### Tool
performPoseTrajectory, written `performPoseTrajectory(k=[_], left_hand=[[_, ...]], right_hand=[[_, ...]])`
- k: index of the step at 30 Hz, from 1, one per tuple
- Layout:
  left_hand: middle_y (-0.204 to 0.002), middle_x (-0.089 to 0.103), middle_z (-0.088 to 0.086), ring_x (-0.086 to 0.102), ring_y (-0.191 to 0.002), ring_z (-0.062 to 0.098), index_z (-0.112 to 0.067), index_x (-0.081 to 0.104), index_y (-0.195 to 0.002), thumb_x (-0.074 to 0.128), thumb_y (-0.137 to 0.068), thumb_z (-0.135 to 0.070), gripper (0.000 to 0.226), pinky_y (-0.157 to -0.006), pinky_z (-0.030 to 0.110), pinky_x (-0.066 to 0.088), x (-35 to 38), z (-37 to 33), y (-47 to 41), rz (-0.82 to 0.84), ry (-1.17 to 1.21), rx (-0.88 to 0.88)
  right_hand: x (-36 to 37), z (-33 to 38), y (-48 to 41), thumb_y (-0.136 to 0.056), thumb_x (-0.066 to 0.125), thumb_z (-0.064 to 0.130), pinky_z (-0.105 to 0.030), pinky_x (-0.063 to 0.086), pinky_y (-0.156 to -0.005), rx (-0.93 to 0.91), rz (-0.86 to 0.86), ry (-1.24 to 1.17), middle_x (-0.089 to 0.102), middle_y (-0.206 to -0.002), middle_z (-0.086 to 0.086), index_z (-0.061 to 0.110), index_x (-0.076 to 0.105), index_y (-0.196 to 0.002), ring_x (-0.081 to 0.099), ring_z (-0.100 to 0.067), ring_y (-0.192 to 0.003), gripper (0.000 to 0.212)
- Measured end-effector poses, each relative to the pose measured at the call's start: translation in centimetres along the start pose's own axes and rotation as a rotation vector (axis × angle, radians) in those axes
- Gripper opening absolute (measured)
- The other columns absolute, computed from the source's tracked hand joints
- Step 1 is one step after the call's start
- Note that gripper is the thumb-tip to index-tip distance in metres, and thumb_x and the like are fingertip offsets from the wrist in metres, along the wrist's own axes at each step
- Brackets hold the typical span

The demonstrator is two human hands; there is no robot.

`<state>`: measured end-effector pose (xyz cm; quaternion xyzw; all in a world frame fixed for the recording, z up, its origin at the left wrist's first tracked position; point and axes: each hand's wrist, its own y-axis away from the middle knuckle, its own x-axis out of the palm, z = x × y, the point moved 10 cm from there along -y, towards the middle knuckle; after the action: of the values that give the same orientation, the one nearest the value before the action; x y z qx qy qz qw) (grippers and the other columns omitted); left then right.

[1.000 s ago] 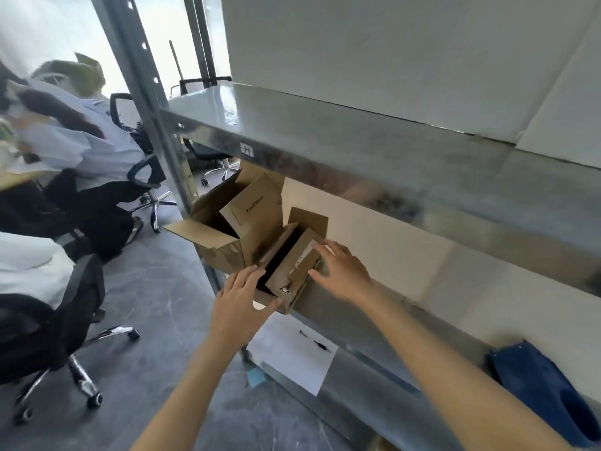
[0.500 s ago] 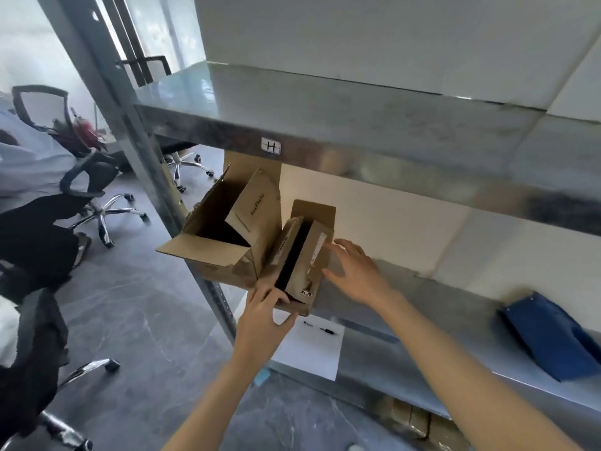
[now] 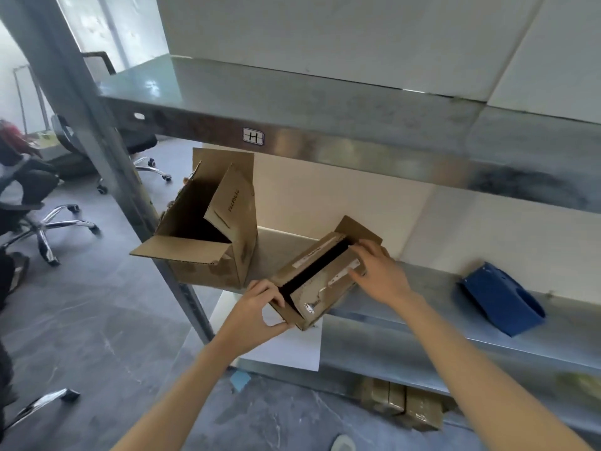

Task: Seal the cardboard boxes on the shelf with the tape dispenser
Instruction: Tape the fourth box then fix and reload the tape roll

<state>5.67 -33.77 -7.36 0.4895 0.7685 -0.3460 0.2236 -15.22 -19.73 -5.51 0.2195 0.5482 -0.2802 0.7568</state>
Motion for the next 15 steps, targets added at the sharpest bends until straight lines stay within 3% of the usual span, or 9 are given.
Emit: performPoseTrajectory(k=[4,7,9,11,15], left_hand=[[-0.102,0.052,-0.012,0.049,-0.099,0.005,-0.021,0.062,-0.093,0.084,-0.070,-0.050,0.043,-0.085,0.009,0.038,-0.8,0.4,-0.4,-0.014,0.019,-0.011],[-0.111,0.052,-0.014,0.049,-0.117,0.004,-0.022,0.061,-0.094,0.082,-0.070,-0.055,0.046,-0.094,0.010,0.038,-0.8,0.7,0.0,-0.030,0.055,-0.025],[-0.121,0.051,-0.015,0.035,-0.136,-0.001,-0.022,0.061,-0.095,0.080,-0.070,-0.060,0.050,-0.106,0.011,0.032,-0.5,0.7,0.2,-0.037,0.059,-0.037],[-0.130,0.049,-0.014,0.024,-0.146,0.003,-0.021,0.060,-0.098,0.079,-0.072,-0.058,0.049,-0.113,0.014,0.024,-0.6,0.7,0.5,-0.066,0.046,-0.041],[-0.146,0.037,-0.010,0.016,-0.150,0.010,-0.027,0.057,-0.114,0.078,-0.070,-0.058,0.058,-0.111,0.014,0.020,-1.4,0.7,0.9,-0.163,0.045,-0.124]], right_hand=[[-0.8,-2.0,0.5,-0.098,0.054,0.036,-0.043,0.040,-0.107,0.064,-0.046,0.058,0.027,-0.157,-0.003,0.026,0.044,-0.145,0.026,-0.026,-0.144,0.049],[-1.4,-3.0,0.4,-0.097,0.055,0.033,-0.045,0.036,-0.110,0.087,-0.107,0.089,0.025,-0.159,-0.005,0.022,0.049,-0.139,0.020,-0.027,-0.147,0.044],[-1.6,-3.4,0.0,-0.097,0.056,0.033,-0.046,0.034,-0.111,0.089,-0.129,0.092,0.023,-0.160,-0.005,0.021,0.051,-0.138,0.018,-0.028,-0.148,0.043],[-1.6,-3.7,-0.3,-0.097,0.057,0.034,-0.047,0.036,-0.109,0.103,-0.131,0.068,0.022,-0.161,-0.005,0.021,0.050,-0.138,0.018,-0.028,-0.148,0.044],[-1.0,-3.8,-1.1,-0.098,0.056,0.035,-0.048,0.040,-0.108,0.134,-0.104,0.002,0.019,-0.161,-0.002,0.023,0.049,-0.138,0.023,-0.026,-0.147,0.043]])
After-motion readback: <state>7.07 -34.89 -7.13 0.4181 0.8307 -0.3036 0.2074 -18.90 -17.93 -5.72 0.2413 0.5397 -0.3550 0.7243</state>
